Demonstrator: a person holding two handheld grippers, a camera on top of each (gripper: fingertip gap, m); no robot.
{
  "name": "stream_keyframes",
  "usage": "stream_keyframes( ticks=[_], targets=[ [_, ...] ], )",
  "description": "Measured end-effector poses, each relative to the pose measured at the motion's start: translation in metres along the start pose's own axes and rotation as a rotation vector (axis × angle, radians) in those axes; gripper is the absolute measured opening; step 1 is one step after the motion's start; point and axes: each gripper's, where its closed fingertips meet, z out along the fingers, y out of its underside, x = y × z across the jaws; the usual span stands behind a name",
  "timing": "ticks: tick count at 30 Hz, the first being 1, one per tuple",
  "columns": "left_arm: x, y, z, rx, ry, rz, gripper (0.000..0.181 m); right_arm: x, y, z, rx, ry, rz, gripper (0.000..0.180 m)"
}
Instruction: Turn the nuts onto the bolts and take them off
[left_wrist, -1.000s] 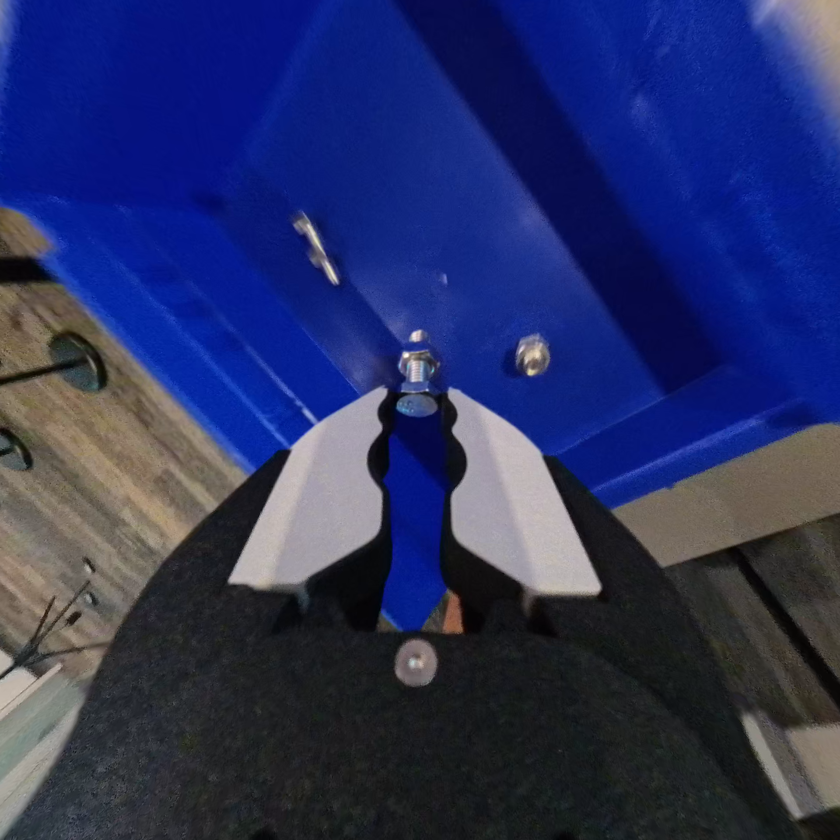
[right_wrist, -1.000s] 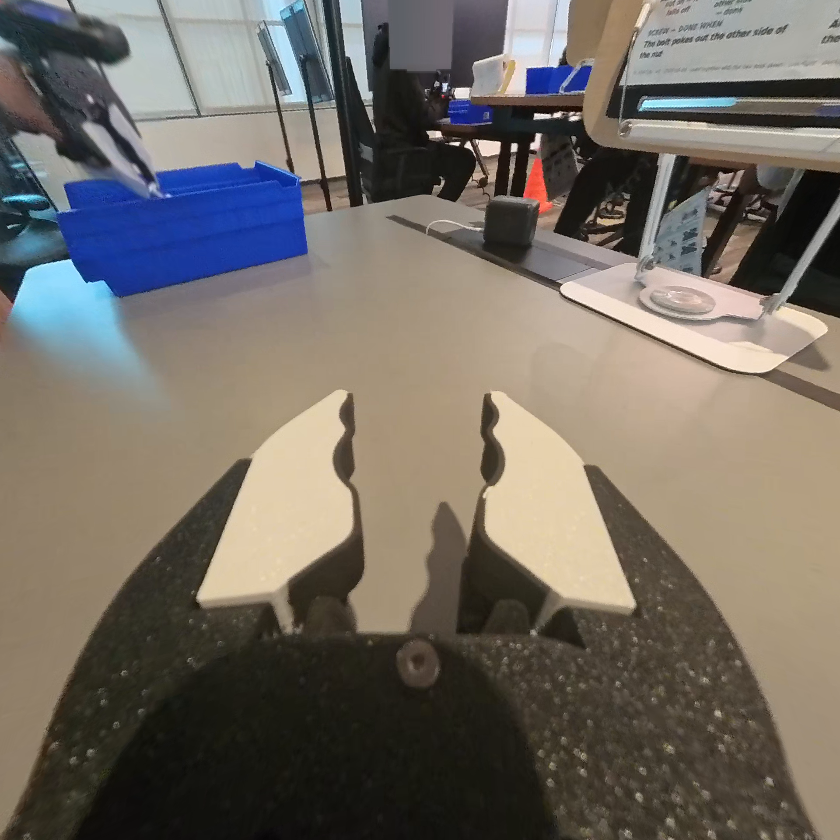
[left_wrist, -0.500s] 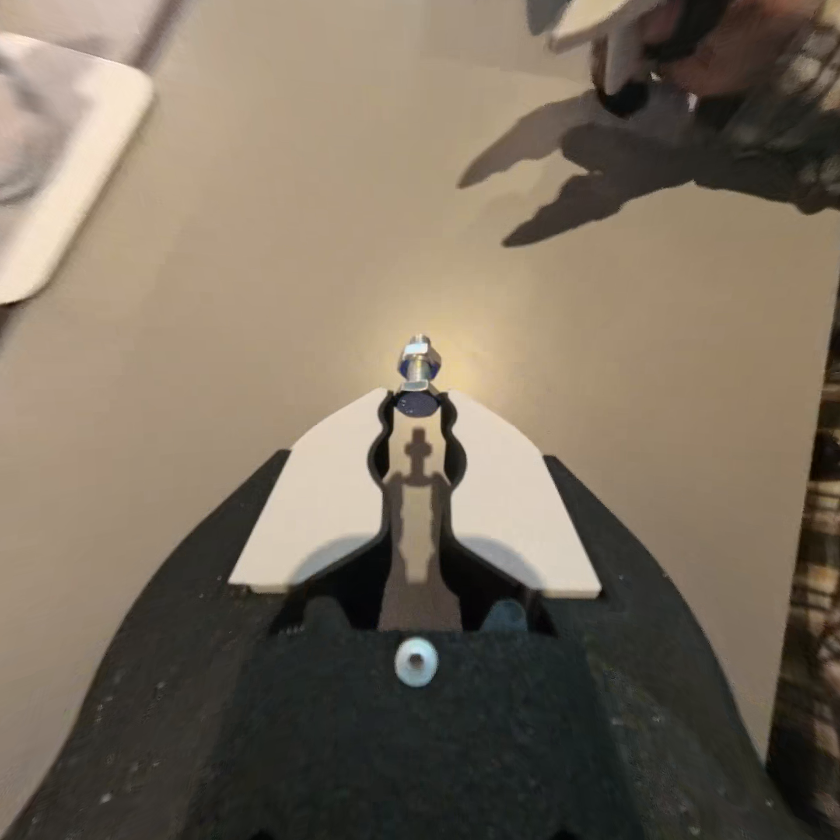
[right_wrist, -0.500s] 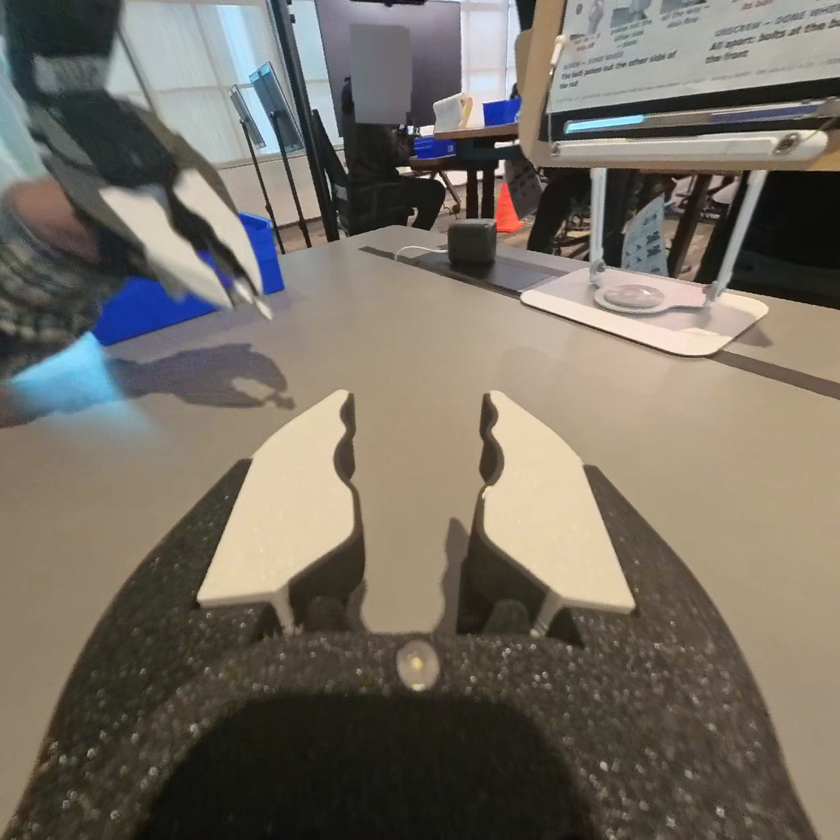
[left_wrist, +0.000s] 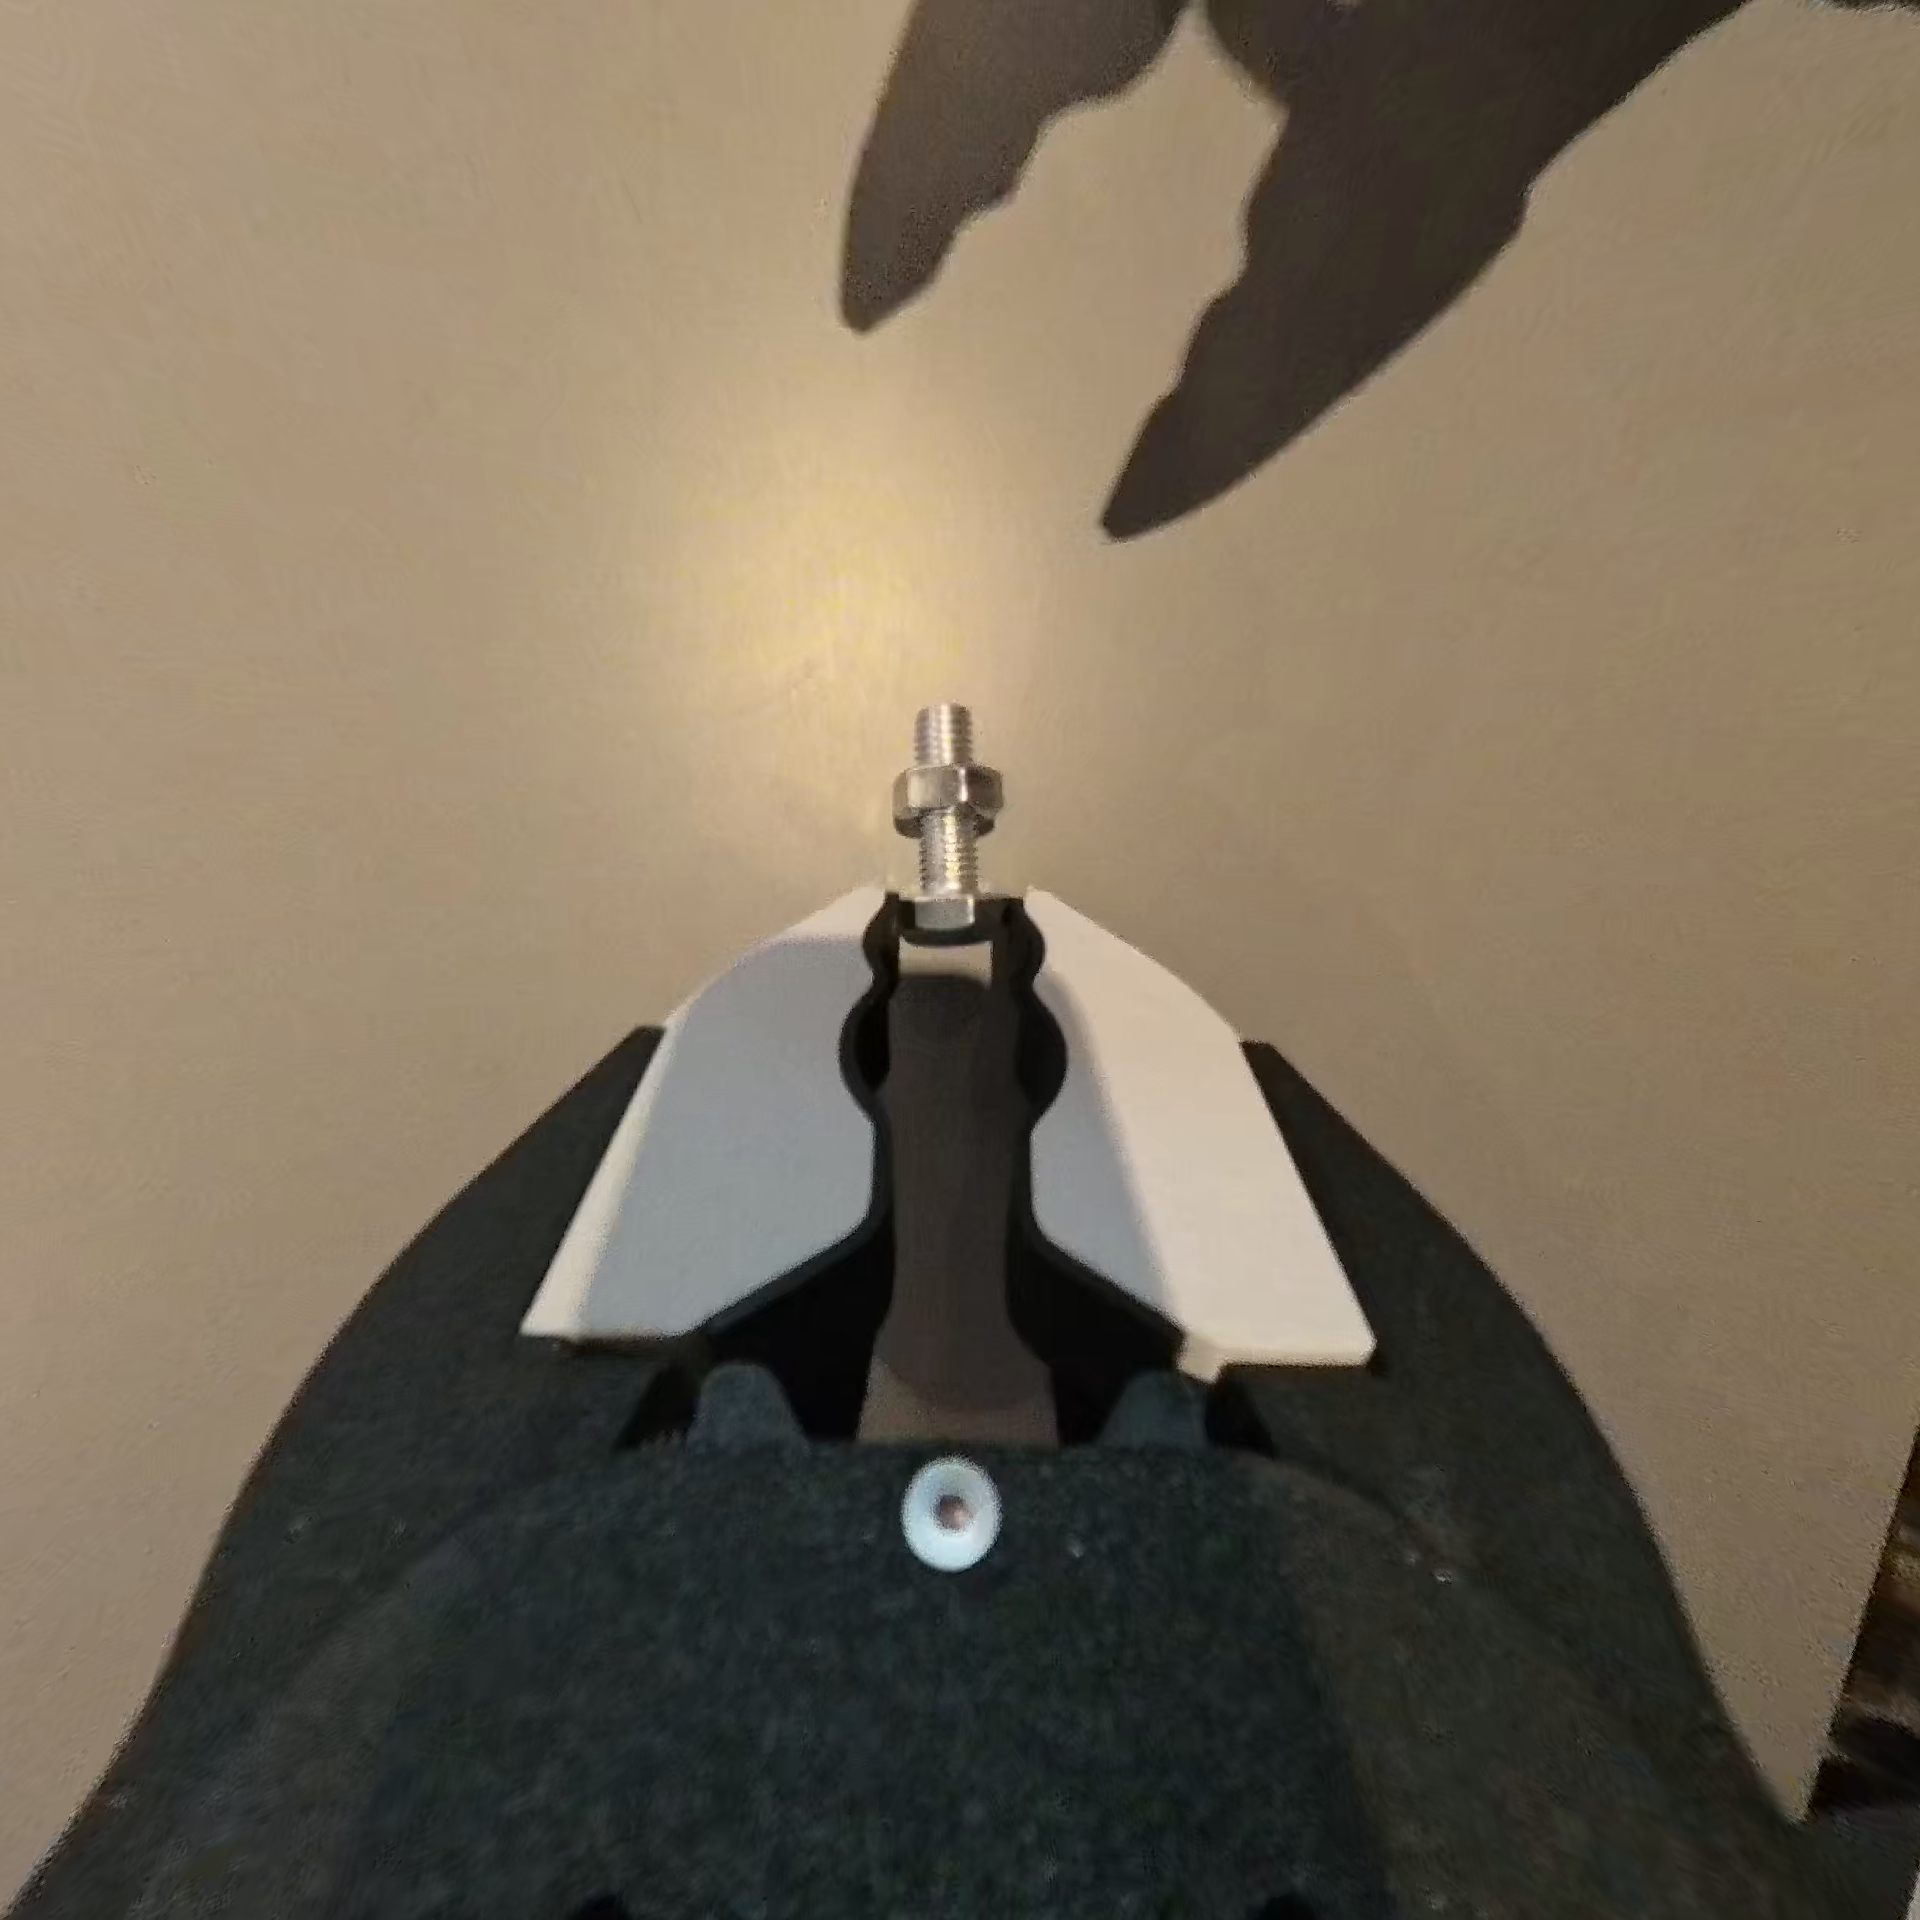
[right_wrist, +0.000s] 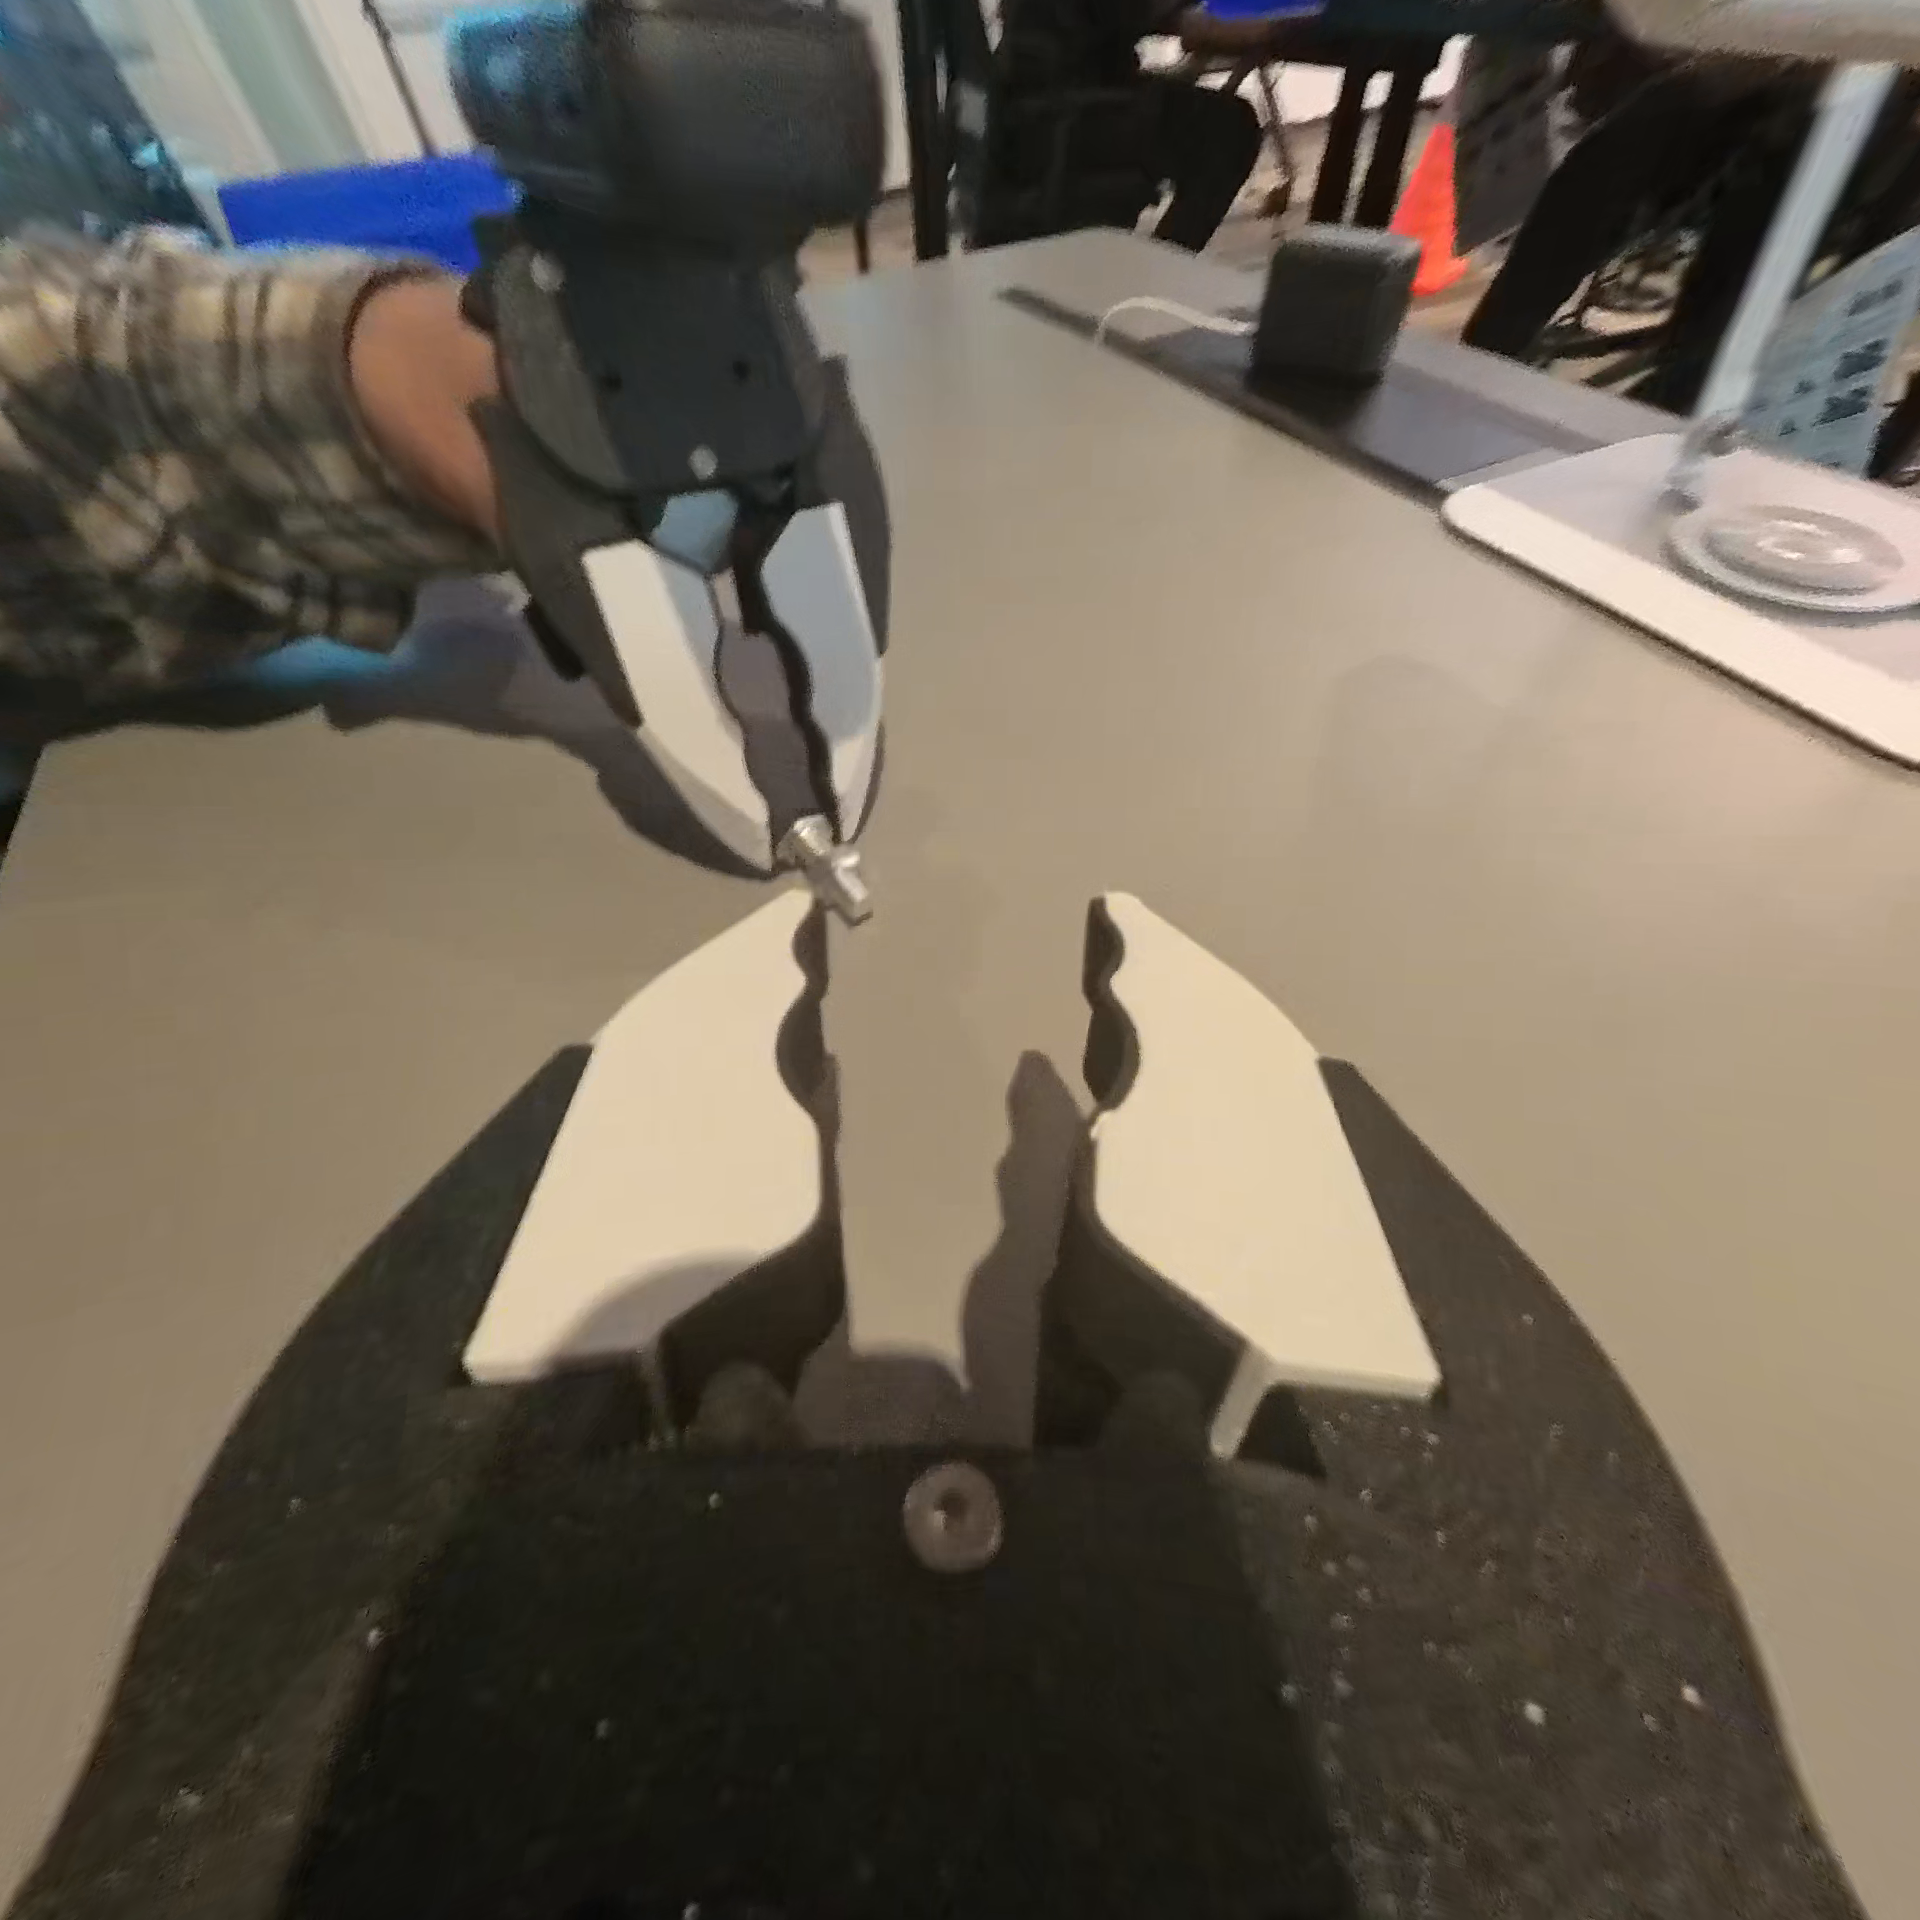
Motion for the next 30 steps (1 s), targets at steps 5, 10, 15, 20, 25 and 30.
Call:
stream_keyframes(
  ticks=[5,10,15,20,25,30],
  targets=[
    [0.0,0.003,-0.003,0.013,0.011,0.008,0.025,-0.023,0.016,0.013,-0.098,-0.117,-0.085,0.039],
    [-0.002,0.004,-0.031,0.201,0.017,-0.021,0.046,-0.033,0.015,0.025,-0.169,-0.243,-0.165,0.038],
    [-0.014,0.009,-0.078,0.56,-0.015,-0.057,0.048,-0.036,0.028,0.048,-0.32,-0.375,-0.288,0.03],
    [-0.021,0.024,-0.089,0.663,-0.032,-0.082,0.047,-0.034,0.043,0.069,-0.396,-0.469,-0.342,0.029],
    [-0.016,0.023,-0.079,0.613,-0.021,-0.053,0.047,-0.035,0.048,0.077,-0.439,-0.502,-0.395,0.023],
    [-0.008,0.021,-0.067,0.56,-0.017,-0.024,0.048,-0.039,0.05,0.08,-0.454,-0.525,-0.4,0.009]
  ],
)
